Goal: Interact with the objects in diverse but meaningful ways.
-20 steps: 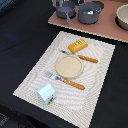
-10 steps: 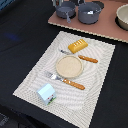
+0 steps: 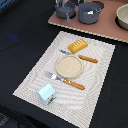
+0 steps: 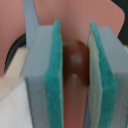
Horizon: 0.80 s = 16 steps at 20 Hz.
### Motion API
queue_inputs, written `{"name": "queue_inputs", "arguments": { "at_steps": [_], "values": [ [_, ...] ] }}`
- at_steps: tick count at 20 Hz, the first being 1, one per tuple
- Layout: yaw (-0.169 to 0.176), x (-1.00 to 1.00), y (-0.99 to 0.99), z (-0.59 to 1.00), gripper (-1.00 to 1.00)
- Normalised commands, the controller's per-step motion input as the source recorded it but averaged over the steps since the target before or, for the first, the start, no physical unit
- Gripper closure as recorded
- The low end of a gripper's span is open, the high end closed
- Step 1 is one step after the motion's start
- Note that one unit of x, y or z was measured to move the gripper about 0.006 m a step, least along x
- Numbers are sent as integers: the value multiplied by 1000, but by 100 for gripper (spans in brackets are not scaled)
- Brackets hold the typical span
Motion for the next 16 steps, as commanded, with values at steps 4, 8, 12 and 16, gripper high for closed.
{"name": "queue_inputs", "arguments": {
  "at_steps": [4,8,12,16],
  "values": [
    [-33,102,421,0,100],
    [-25,85,427,-15,100],
    [-1,6,382,-103,100],
    [-6,157,224,-109,100]
  ]
}}
